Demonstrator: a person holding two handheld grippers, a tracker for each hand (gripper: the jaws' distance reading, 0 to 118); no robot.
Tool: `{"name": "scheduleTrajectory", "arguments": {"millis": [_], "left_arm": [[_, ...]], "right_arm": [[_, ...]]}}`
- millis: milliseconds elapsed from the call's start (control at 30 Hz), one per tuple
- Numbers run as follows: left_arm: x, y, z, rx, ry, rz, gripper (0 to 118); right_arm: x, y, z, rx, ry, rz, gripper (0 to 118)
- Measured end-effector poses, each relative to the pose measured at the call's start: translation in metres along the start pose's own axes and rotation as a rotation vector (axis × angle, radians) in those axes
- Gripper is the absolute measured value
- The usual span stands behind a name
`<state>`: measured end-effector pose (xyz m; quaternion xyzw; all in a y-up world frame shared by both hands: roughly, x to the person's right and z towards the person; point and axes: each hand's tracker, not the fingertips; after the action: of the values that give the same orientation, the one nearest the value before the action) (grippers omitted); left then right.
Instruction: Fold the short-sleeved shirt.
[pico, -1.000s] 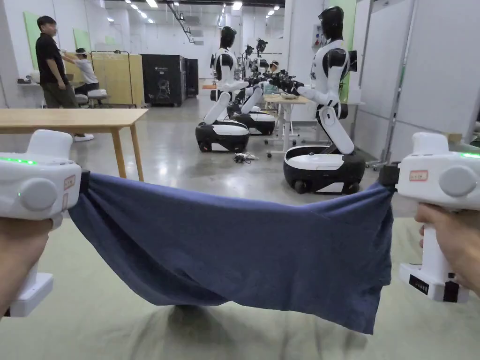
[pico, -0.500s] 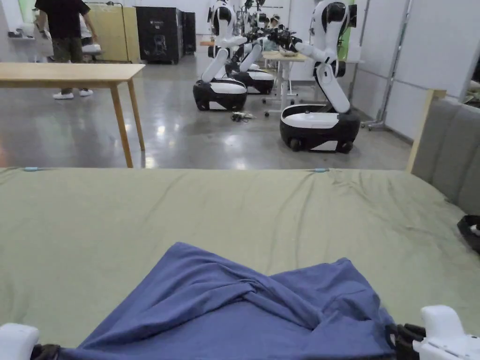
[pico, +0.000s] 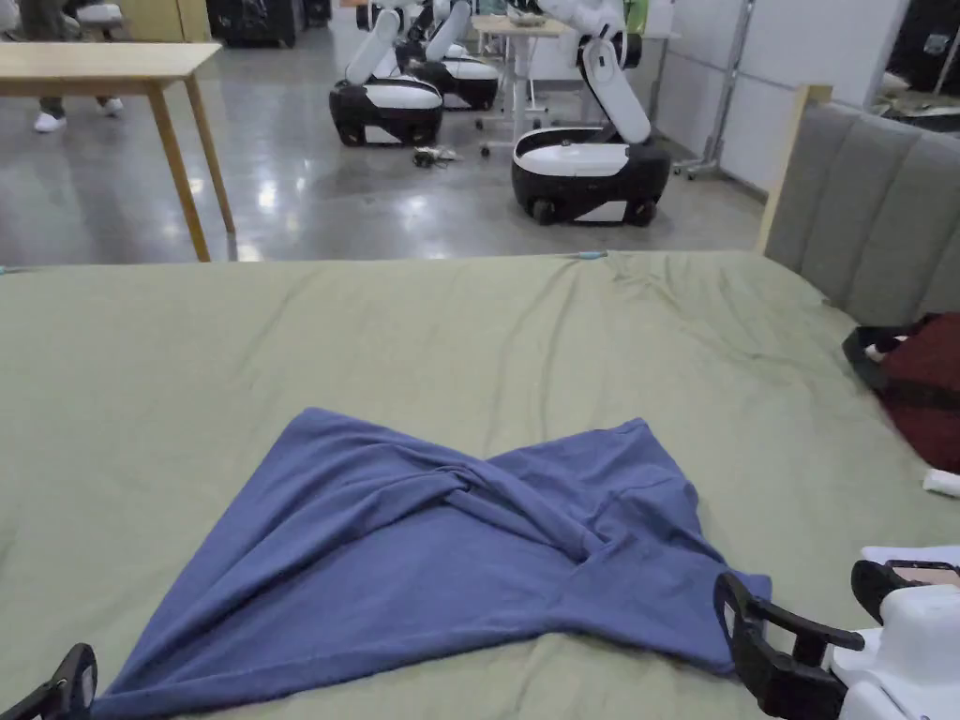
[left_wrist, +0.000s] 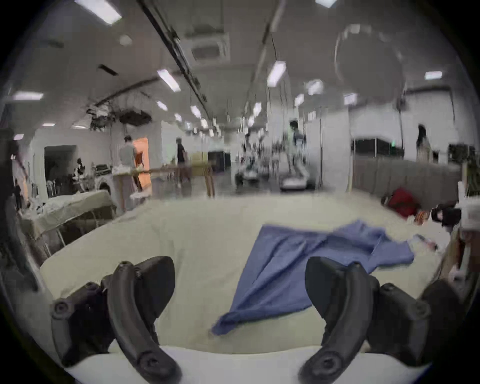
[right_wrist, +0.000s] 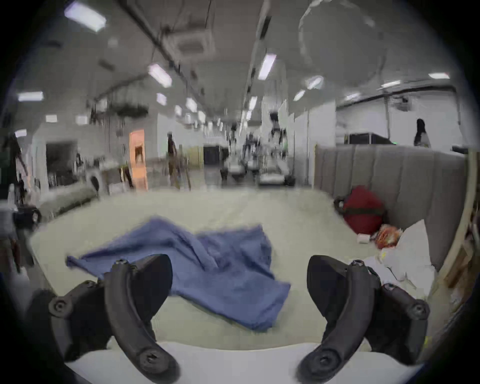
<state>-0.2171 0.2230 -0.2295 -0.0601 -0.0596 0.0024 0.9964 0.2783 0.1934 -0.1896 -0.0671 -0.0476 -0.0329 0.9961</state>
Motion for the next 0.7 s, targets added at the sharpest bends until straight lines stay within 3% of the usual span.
{"name": "scheduleTrajectory", "arguments": {"millis": [100, 133, 167, 200, 233, 300, 333, 433, 533, 633, 667, 700], "left_arm": [[0.015, -0.019, 0.016, 0.041, 0.06, 0.05, 102], [0.017, -0.027, 0.017, 0.016, 0.065, 0.068, 98], [0.018, -0.036, 0.019, 0.002, 0.041, 0.092, 79], [0.02, -0.048, 0.018, -0.004, 0.033, 0.094, 15], [0.023, -0.048, 0.019, 0.009, 0.063, 0.039, 0], [0.017, -0.043, 0.015, -0.002, 0.093, 0.04, 0], [0.022, -0.037, 0.008, -0.044, -0.006, 0.041, 0], [0.012, -0.033, -0.005, -0.095, -0.014, 0.062, 0], [-0.01, -0.019, -0.014, -0.241, 0.044, -0.03, 0], [-0.054, -0.033, -0.044, -0.493, -0.005, 0.049, 0], [-0.06, -0.043, -0.053, -0.541, -0.007, -0.002, 10], [-0.062, -0.053, -0.059, -0.565, 0.006, -0.071, 39]], "right_arm": [[-0.019, -0.016, 0.037, 0.105, -0.041, -0.05, 107], [-0.023, -0.026, 0.041, 0.093, -0.049, -0.048, 101], [-0.026, -0.034, 0.044, 0.078, -0.046, -0.05, 76], [-0.026, -0.029, 0.052, 0.161, -0.109, -0.027, 18], [-0.024, -0.024, 0.054, 0.183, -0.145, -0.048, 0], [-0.016, -0.032, 0.044, 0.109, -0.161, -0.087, 0], [-0.01, -0.031, 0.042, 0.105, -0.092, -0.122, 0], [-0.005, -0.028, 0.034, 0.074, -0.107, -0.129, 0], [-0.008, -0.029, 0.036, 0.072, -0.1, -0.125, 0], [-0.01, -0.03, 0.035, 0.078, -0.097, -0.121, 0], [-0.008, -0.028, 0.034, 0.075, -0.097, -0.124, 0], [-0.007, -0.028, 0.032, 0.068, -0.095, -0.131, 0]]}}
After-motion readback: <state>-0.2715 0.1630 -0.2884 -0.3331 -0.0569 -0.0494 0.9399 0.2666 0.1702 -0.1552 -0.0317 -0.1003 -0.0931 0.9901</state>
